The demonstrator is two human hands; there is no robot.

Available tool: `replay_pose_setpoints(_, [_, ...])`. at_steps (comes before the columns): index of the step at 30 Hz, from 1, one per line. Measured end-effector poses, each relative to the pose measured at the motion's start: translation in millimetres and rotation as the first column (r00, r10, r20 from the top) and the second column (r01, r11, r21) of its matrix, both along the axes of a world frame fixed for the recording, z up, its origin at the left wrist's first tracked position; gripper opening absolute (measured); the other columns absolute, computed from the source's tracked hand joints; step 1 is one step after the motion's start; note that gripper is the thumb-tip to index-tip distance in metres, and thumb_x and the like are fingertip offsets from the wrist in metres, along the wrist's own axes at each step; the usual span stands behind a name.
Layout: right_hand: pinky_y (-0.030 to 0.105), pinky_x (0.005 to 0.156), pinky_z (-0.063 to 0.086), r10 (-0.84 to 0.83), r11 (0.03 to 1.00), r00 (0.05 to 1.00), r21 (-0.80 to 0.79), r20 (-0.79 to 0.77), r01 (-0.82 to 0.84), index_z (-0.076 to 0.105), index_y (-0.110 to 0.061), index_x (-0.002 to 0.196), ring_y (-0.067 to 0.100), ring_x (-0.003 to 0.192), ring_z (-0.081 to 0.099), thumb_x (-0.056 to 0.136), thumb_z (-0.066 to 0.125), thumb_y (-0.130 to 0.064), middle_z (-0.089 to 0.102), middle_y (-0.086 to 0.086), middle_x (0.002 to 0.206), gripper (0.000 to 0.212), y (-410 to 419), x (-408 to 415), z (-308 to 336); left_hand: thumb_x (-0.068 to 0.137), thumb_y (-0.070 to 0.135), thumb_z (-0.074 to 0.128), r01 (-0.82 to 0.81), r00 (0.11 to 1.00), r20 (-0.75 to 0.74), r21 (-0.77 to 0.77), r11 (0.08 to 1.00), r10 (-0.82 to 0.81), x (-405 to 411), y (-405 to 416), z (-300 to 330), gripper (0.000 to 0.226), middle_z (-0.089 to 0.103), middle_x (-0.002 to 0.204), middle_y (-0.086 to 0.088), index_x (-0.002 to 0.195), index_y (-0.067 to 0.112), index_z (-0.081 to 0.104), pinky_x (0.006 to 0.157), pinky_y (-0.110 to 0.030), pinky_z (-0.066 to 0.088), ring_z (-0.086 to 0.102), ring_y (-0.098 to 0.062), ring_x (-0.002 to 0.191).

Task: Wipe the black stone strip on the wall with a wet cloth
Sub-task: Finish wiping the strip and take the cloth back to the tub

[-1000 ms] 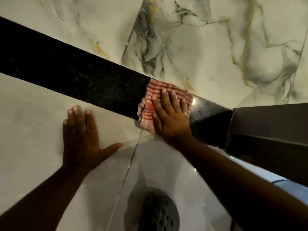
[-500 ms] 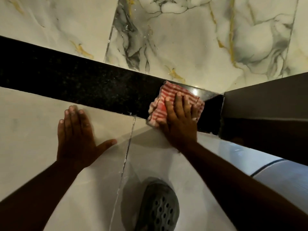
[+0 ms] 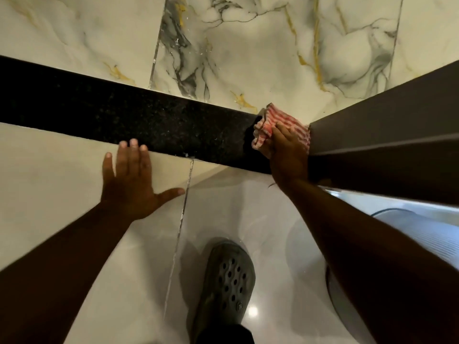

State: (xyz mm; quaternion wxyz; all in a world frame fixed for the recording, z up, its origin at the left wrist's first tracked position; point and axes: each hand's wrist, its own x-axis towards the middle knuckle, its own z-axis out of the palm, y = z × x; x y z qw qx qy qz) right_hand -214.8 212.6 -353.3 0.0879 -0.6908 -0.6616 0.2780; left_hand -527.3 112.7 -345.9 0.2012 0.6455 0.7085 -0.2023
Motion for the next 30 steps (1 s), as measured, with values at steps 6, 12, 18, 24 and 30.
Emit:
replay_pose_setpoints(6, [0.023, 0.079, 0.056, -0.325, 0.944, 0.734, -0.255, -0.597, 0.210, 0.060, -0.005, 0.130, 0.015, 0.102, 0.071, 0.104, 0.049, -0.014, 0.073, 0.007, 0.111, 0.029, -38.6, -19.1, 140.6, 0.049, 0.103, -0.017, -0.006, 0.991, 0.134, -0.056, 0.998, 0.013, 49.3, -2.9, 110.4, 0.148, -0.015, 0.171, -0.018, 0.162, 0.007, -0.008, 0.123, -0.053, -0.013, -0.016, -0.035, 0.158])
replay_pose_setpoints(12, [0.043, 0.099, 0.051, -0.285, 0.959, 0.657, -0.199, -0.698, 0.205, 0.057, -0.010, 0.137, 0.032, 0.118, 0.063, 0.107, 0.044, -0.016, 0.066, 0.013, 0.129, 0.033, -113.1, 20.3, 315.6, 0.046, 0.102, -0.018, 0.101, 0.988, 0.122, -0.042, 0.994, -0.095, 98.9, -32.1, 279.9, 0.148, -0.017, 0.171, -0.017, 0.163, 0.012, -0.011, 0.126, -0.054, -0.004, -0.016, -0.035, 0.158])
replay_pose_setpoints(18, [0.056, 0.110, 0.040, -0.432, 0.894, 0.577, -0.247, -0.693, 0.373, 0.051, -0.013, 0.143, 0.030, 0.136, 0.049, 0.105, 0.045, -0.013, 0.052, 0.011, 0.147, 0.039, -229.2, 152.6, 411.2, 0.052, 0.099, -0.010, 0.196, 0.955, 0.217, 0.053, 0.979, -0.203, 212.3, -72.5, 381.7, 0.143, -0.007, 0.172, -0.018, 0.164, 0.012, -0.002, 0.127, -0.052, 0.001, -0.007, -0.035, 0.159])
replay_pose_setpoints(24, [0.046, 0.094, 0.055, -0.489, 0.810, 0.424, -0.217, -0.762, 0.545, 0.051, -0.001, 0.139, 0.033, 0.117, 0.063, 0.104, 0.046, -0.006, 0.063, 0.016, 0.132, 0.036, -285.9, 298.8, 432.3, 0.066, 0.094, 0.006, 0.298, 0.889, 0.332, 0.105, 0.949, -0.316, 361.1, -125.0, 392.7, 0.127, -0.012, 0.172, -0.018, 0.163, 0.013, -0.007, 0.127, -0.053, 0.004, -0.008, -0.036, 0.159])
replay_pose_setpoints(30, [0.067, 0.104, 0.039, 0.099, 0.990, 0.962, 0.069, 0.253, -0.120, 0.062, -0.011, 0.133, 0.050, 0.128, 0.050, 0.090, 0.059, -0.008, 0.057, 0.019, 0.140, 0.043, -310.6, 417.3, 297.4, 0.074, 0.094, 0.024, 0.391, 0.865, 0.320, 0.050, 0.919, -0.386, 466.4, -157.6, 326.2, 0.123, -0.023, 0.170, -0.013, 0.162, 0.018, -0.015, 0.124, -0.050, -0.010, -0.019, -0.034, 0.157])
